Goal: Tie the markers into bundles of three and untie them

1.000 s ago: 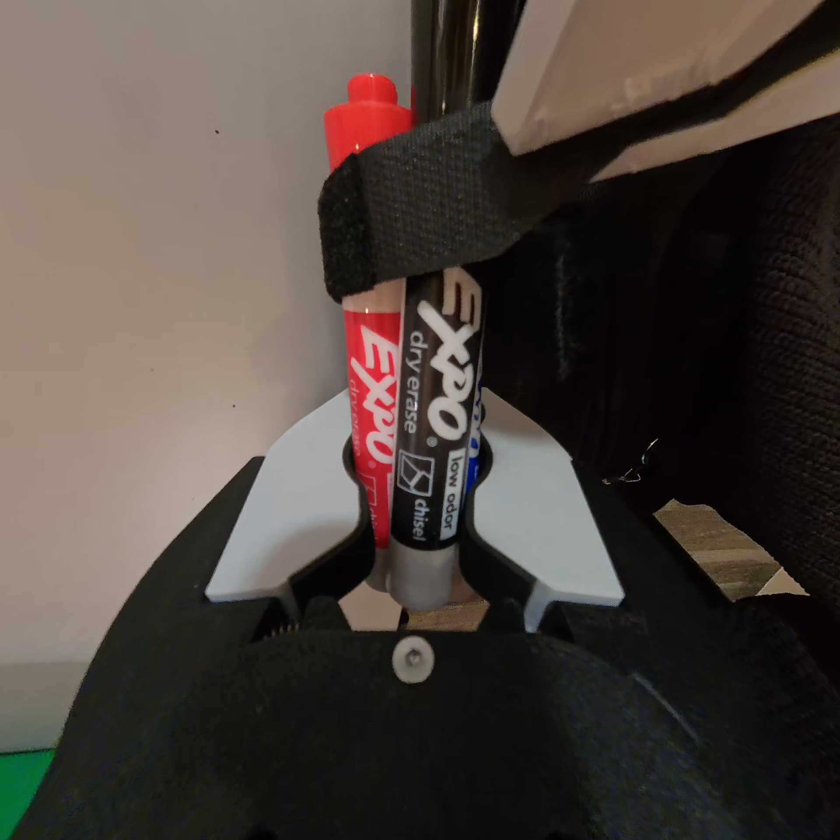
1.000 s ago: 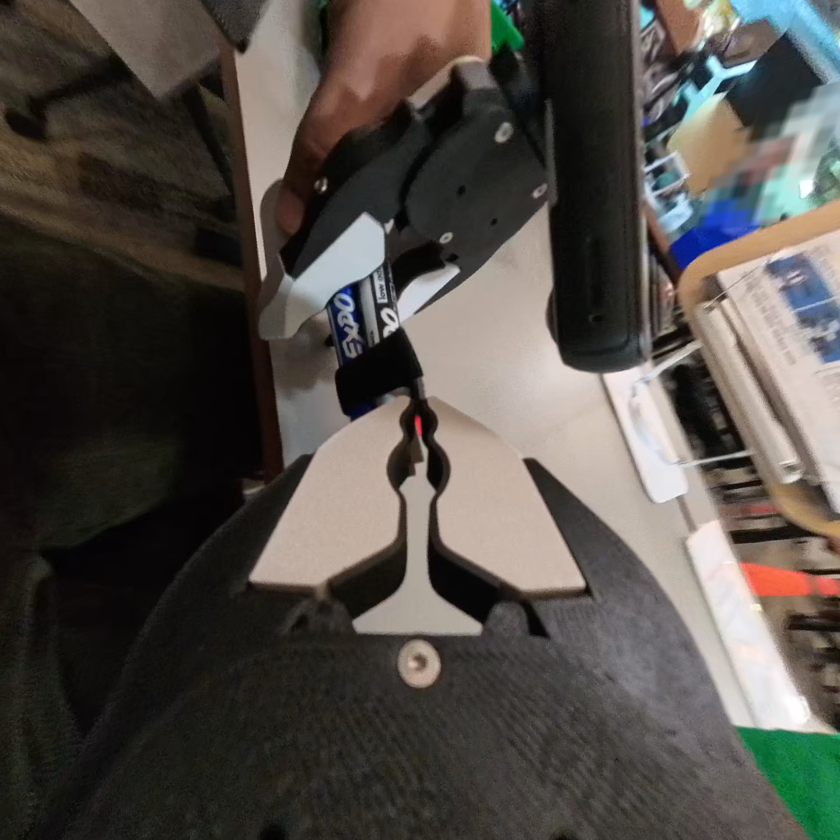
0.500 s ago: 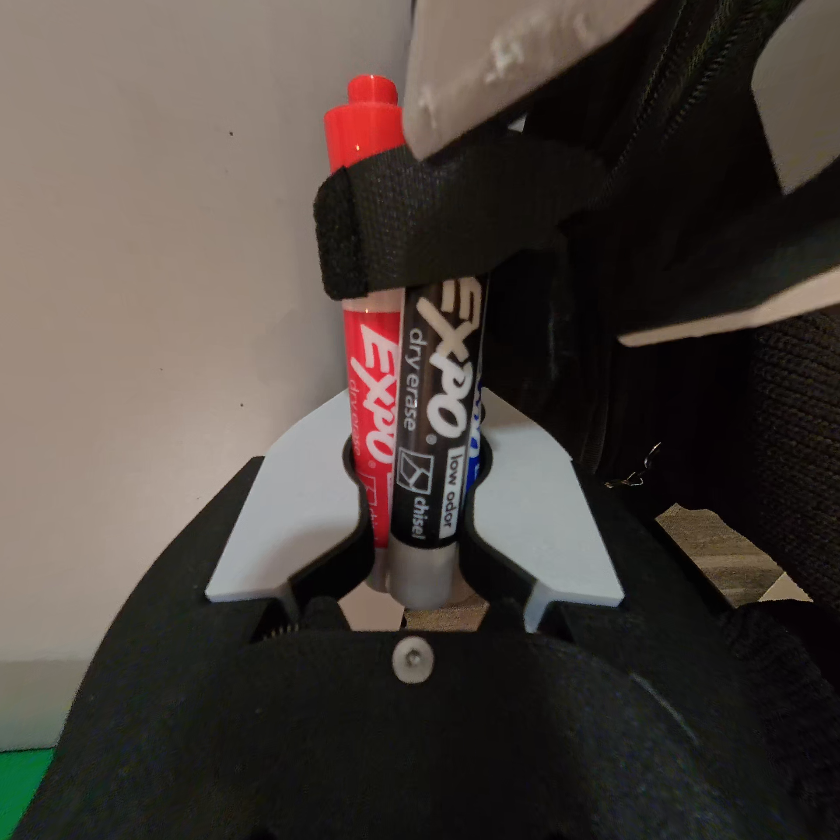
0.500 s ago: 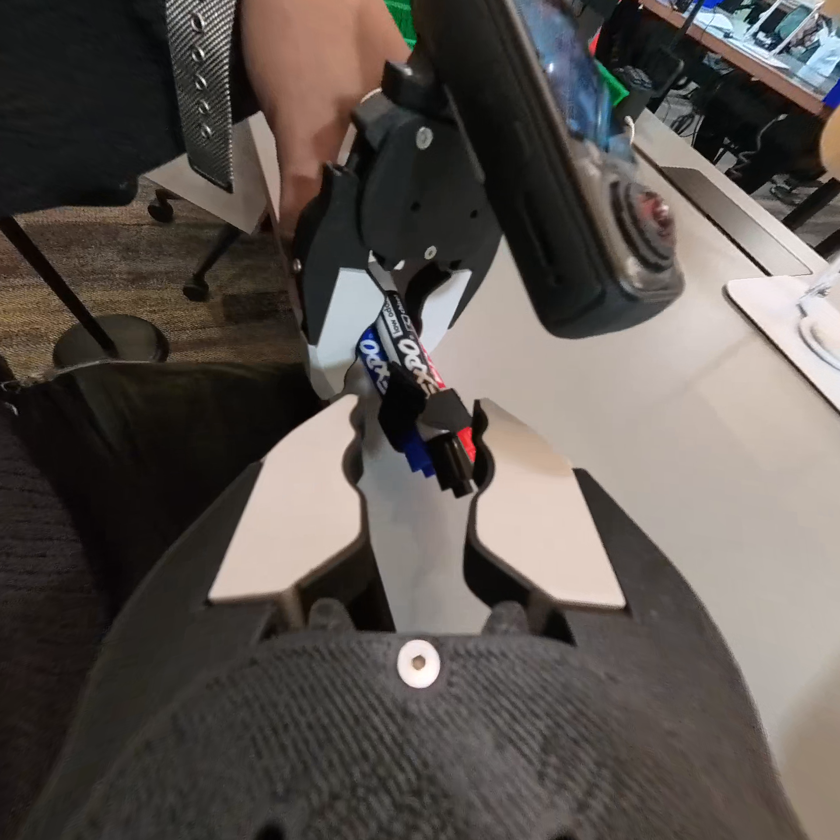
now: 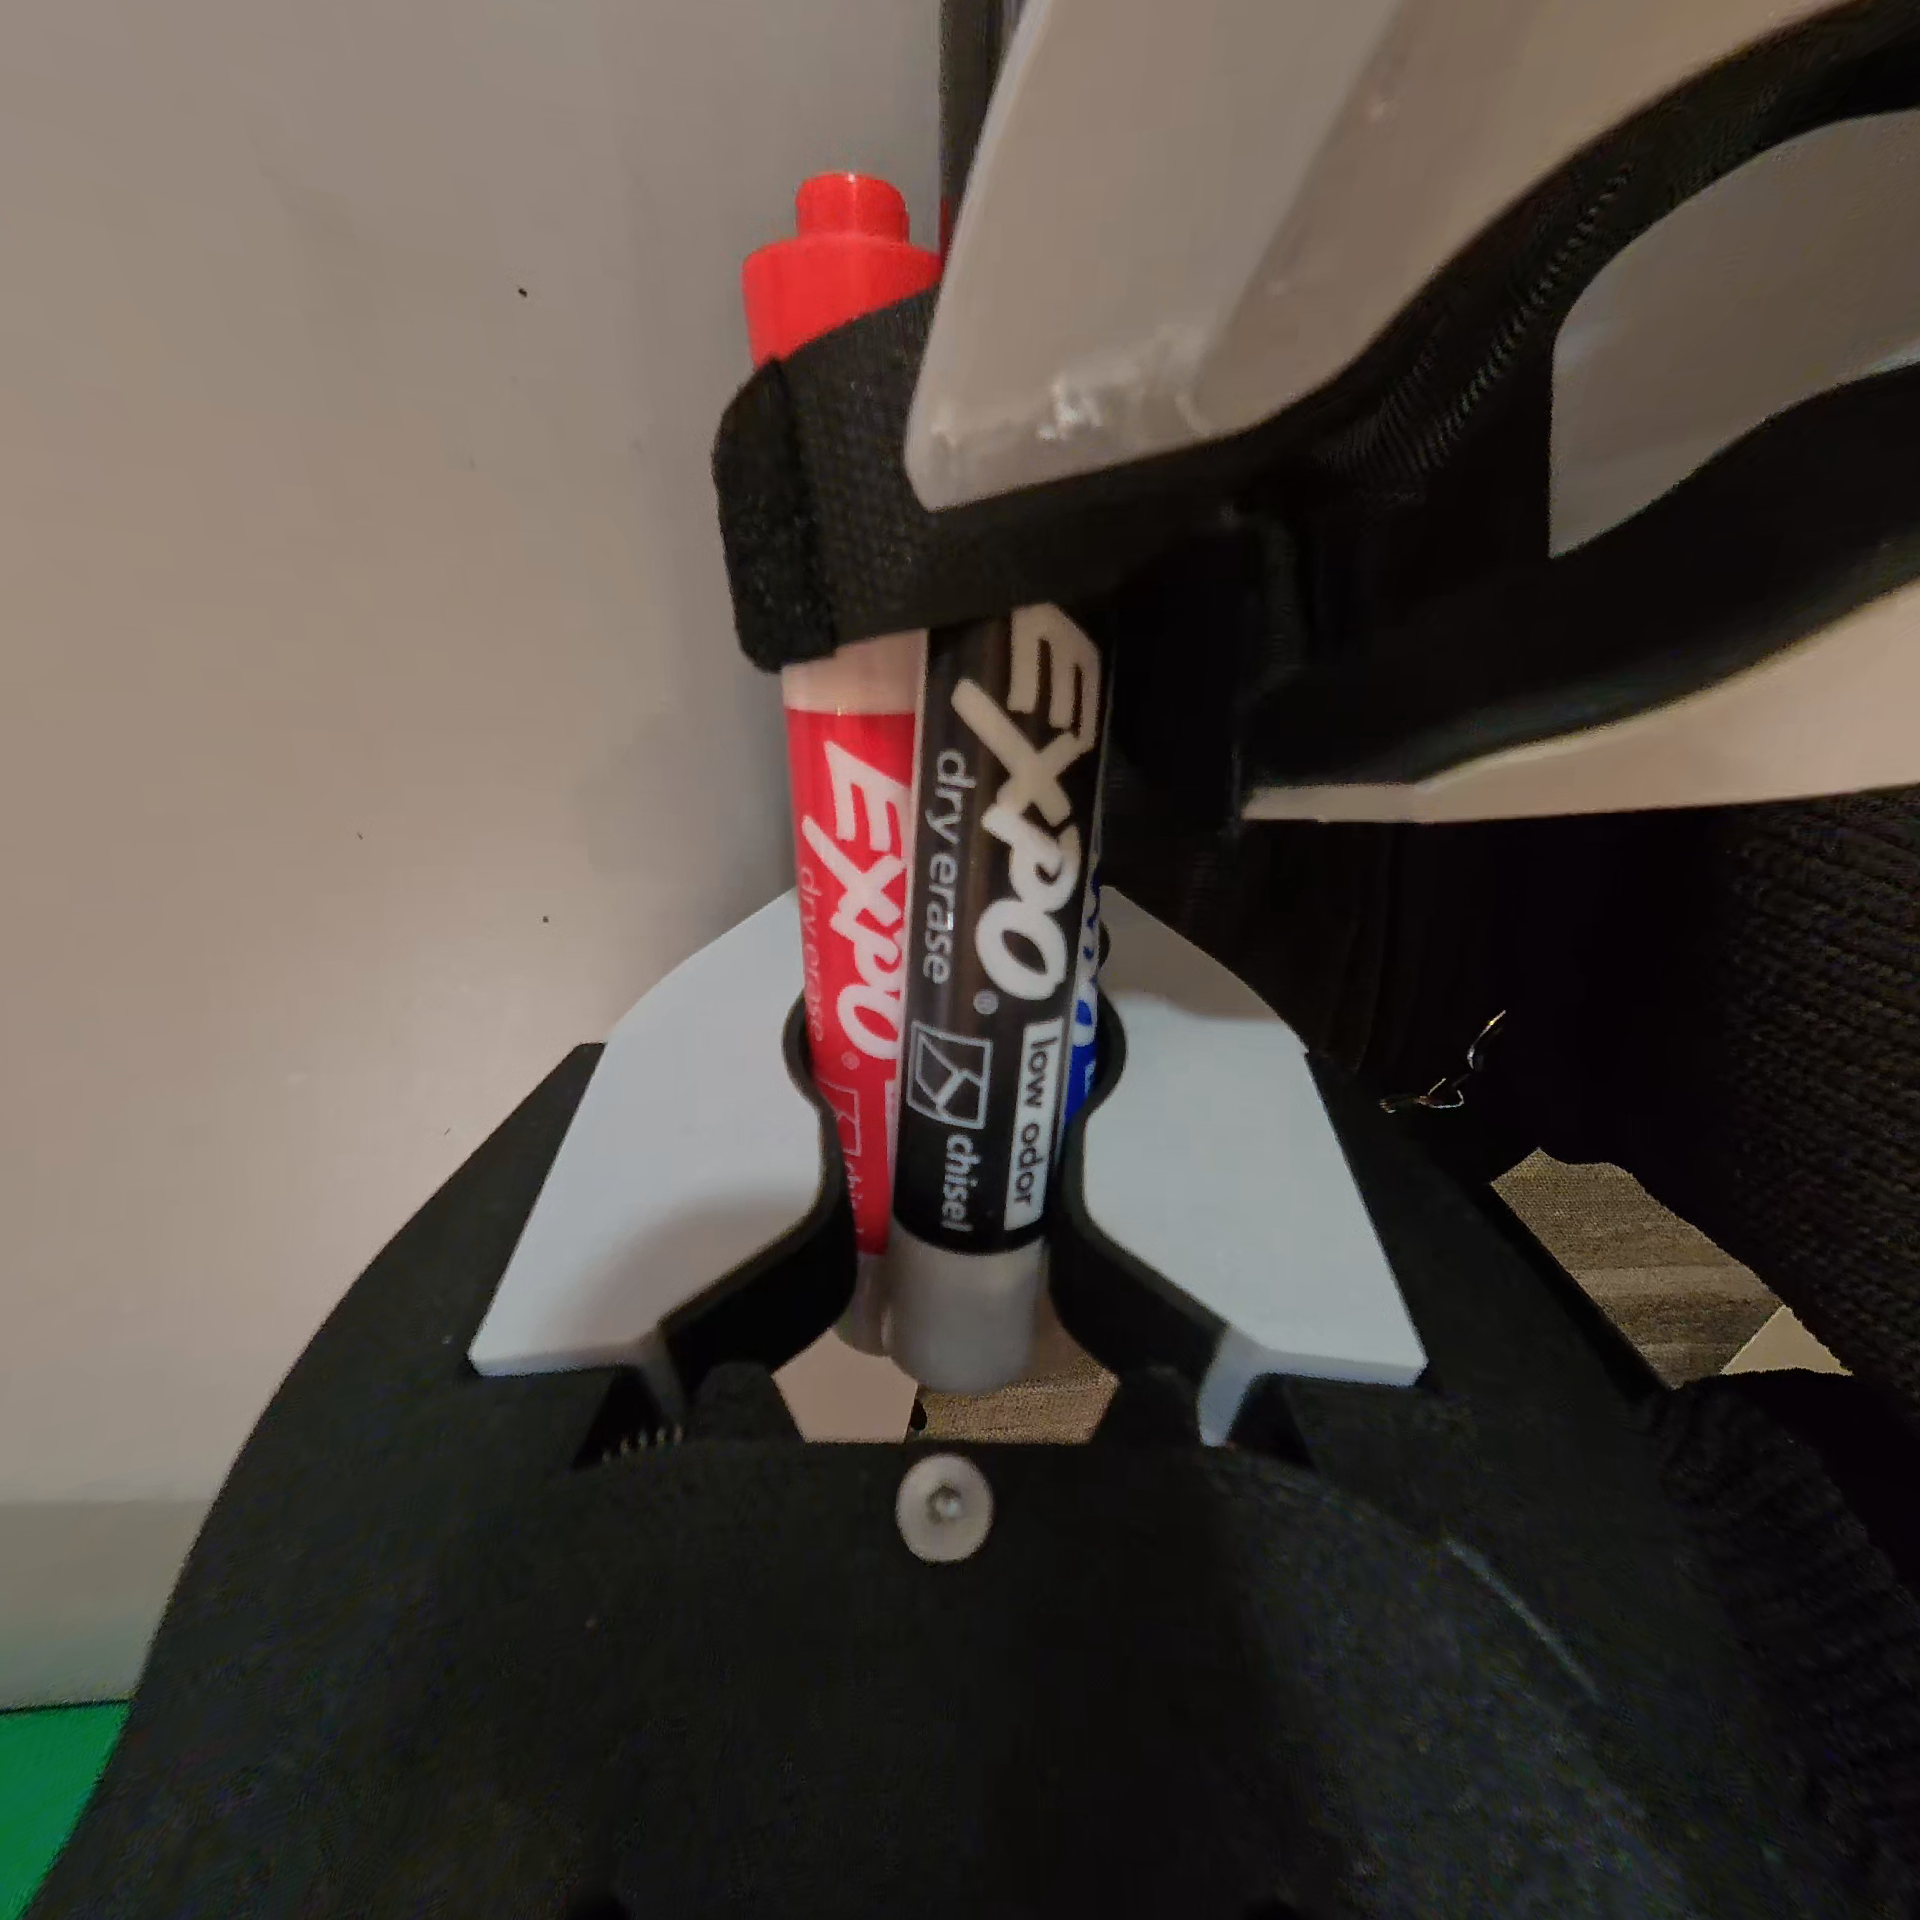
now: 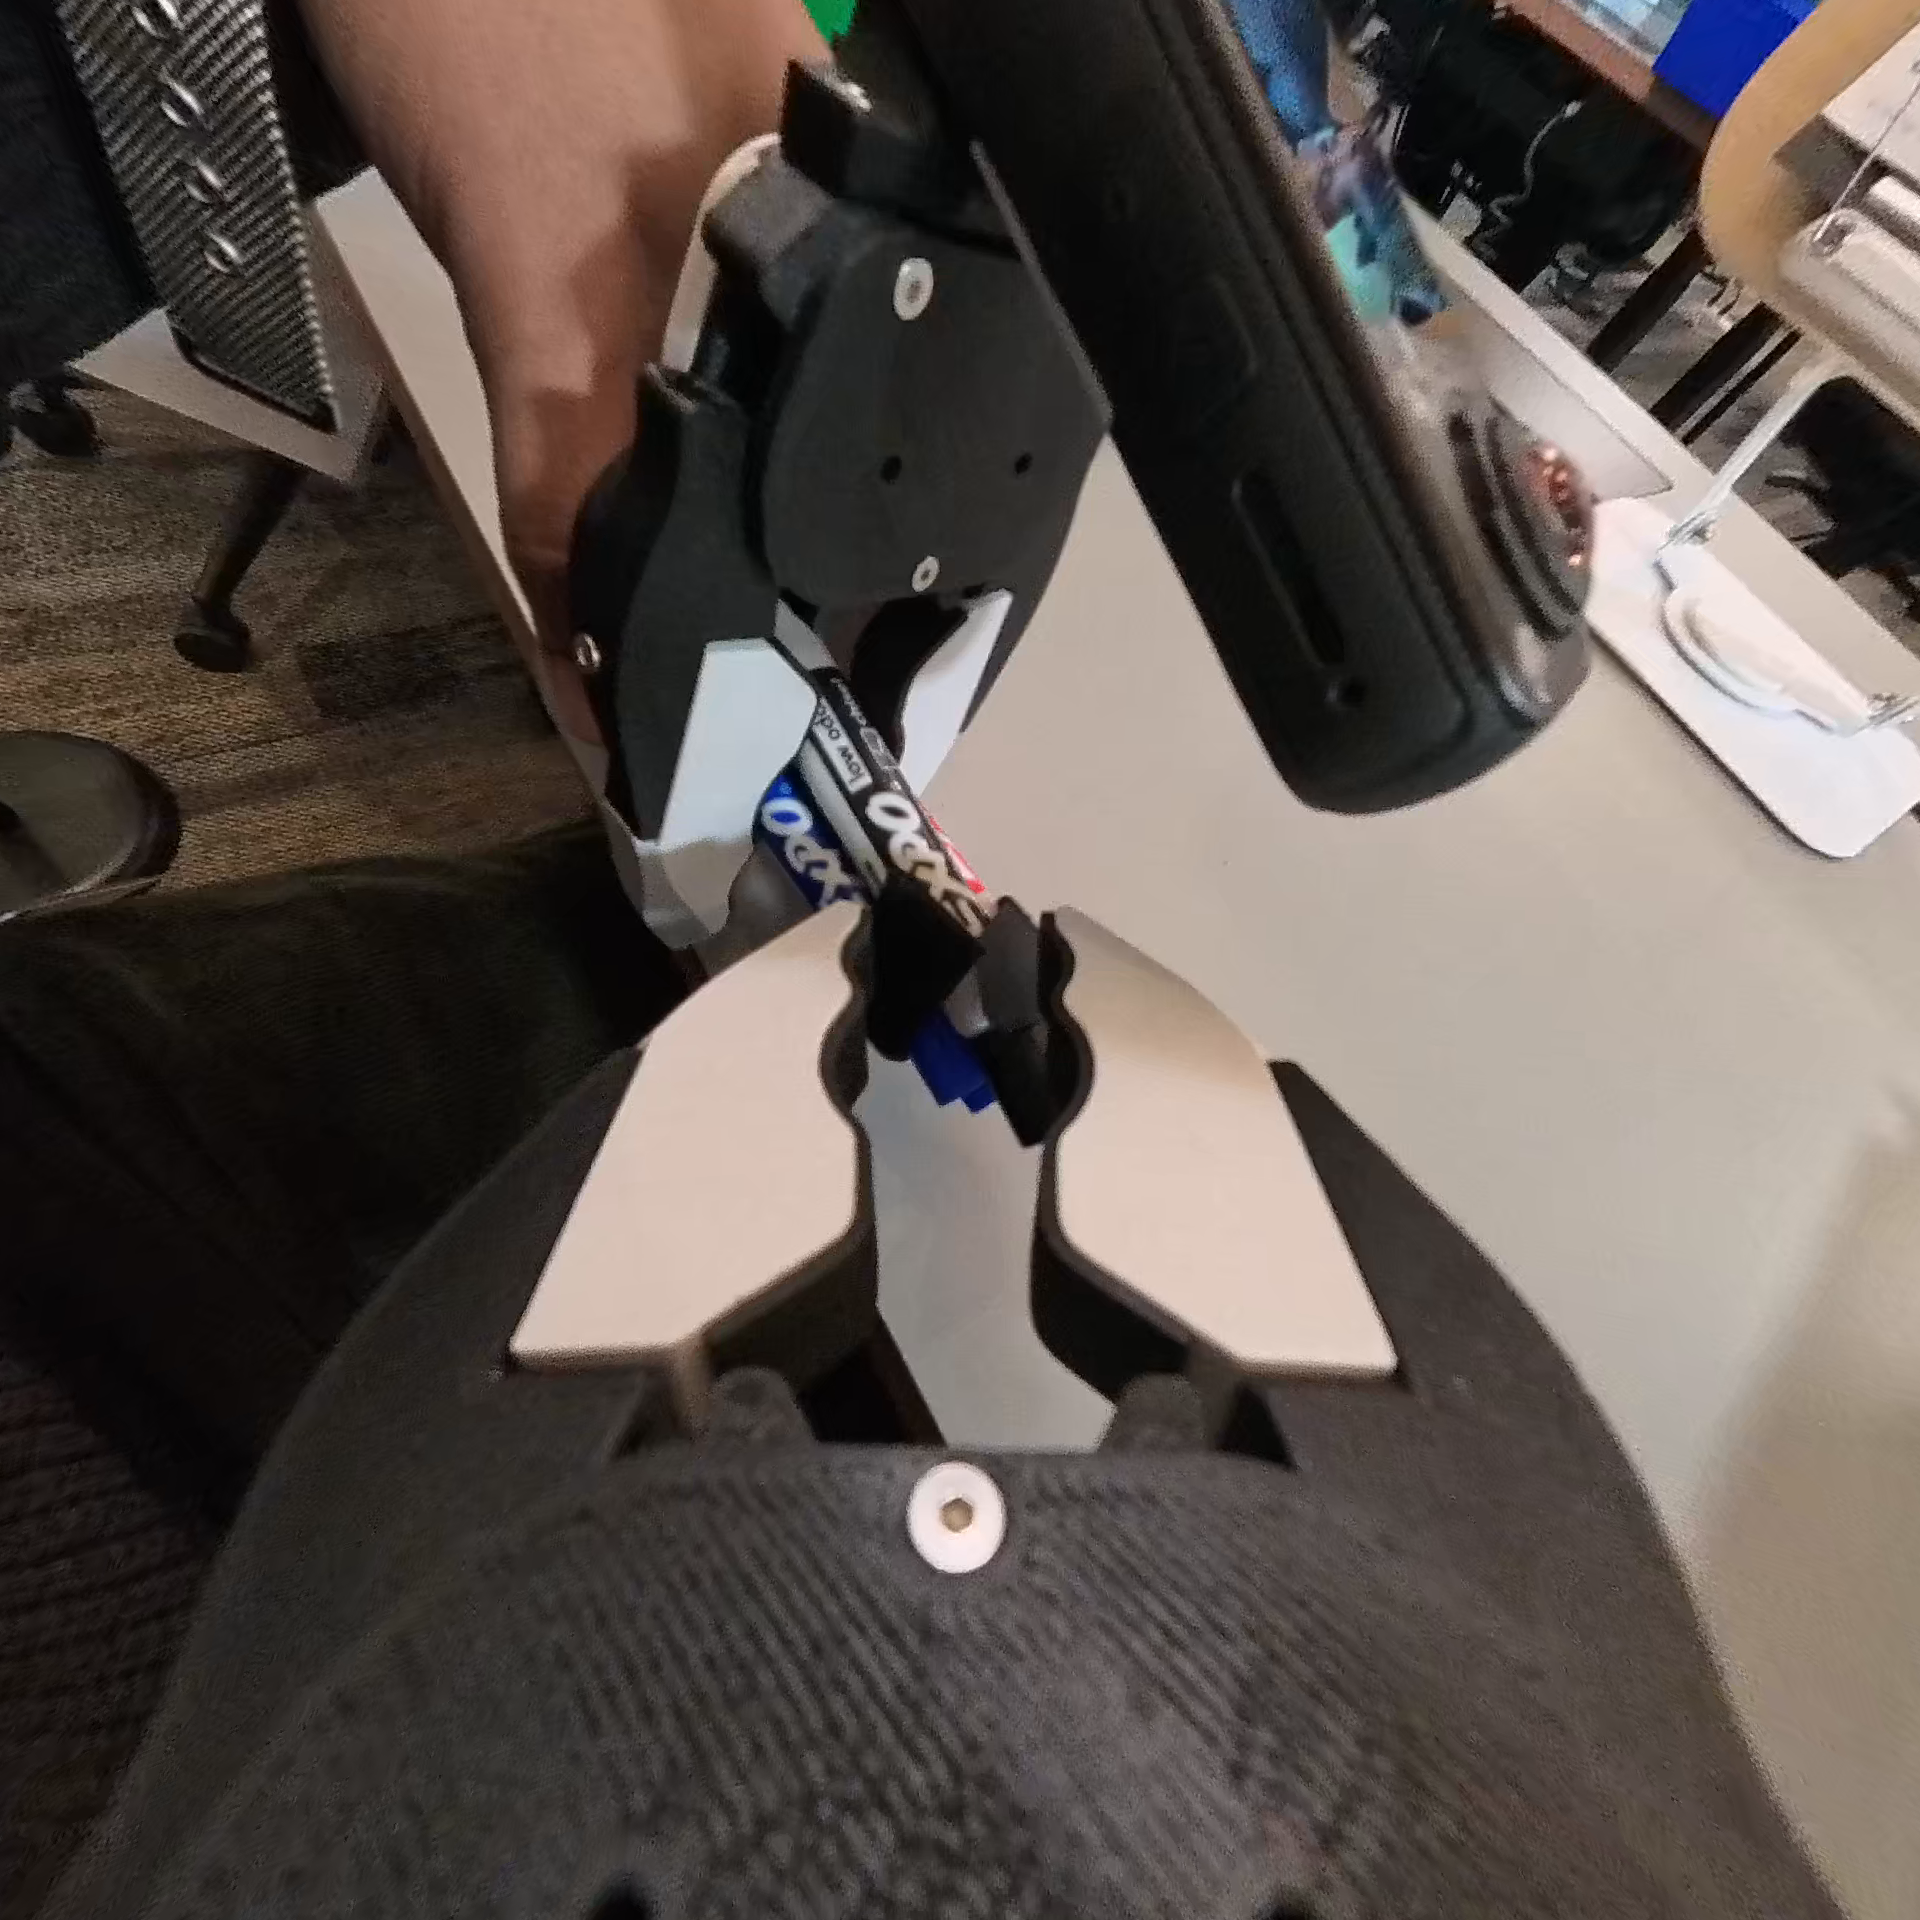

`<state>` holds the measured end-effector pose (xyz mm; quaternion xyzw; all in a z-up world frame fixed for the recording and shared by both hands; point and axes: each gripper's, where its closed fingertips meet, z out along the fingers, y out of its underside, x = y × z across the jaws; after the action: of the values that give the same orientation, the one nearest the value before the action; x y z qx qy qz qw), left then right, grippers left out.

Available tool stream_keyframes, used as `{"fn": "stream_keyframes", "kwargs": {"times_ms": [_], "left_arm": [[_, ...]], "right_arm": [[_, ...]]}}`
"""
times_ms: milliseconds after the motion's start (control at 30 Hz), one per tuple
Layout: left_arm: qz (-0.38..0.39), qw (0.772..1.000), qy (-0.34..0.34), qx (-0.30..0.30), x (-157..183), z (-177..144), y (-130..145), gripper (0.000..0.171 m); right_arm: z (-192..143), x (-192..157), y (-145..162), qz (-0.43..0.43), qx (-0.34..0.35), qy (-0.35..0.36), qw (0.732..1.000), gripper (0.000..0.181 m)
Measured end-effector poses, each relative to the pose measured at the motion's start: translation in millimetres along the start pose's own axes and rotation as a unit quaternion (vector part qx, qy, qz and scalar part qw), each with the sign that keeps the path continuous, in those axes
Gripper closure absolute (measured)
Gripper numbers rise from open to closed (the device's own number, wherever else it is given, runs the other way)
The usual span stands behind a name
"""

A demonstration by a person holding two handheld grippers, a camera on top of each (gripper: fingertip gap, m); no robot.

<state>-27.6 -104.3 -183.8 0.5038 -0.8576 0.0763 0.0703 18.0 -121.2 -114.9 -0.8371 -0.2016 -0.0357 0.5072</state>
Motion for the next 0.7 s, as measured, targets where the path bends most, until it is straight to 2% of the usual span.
{"fn": "stream_keyframes", "kwargs": {"times_ms": [133,367,700], "left_arm": [[0.0,1.0,0.001,0.001,0.1,0.0,-0.1,0.127],[-0.003,1.0,0.003,0.003,0.3,0.0,-0.3,0.127],[-0.003,1.0,-0.001,-0.001,0.4,0.3,-0.3,0.127]], "right_arm": [[1.5,-0.3,5.1,0.006,-0.01,-0.009,1.0,0.151],[-1.8,-0.2,2.6,-0.016,-0.004,-0.006,1.0,0.171],[-1.6,-1.6,3.9,-0.027,-0.013,-0.011,0.999,0.177]]}}
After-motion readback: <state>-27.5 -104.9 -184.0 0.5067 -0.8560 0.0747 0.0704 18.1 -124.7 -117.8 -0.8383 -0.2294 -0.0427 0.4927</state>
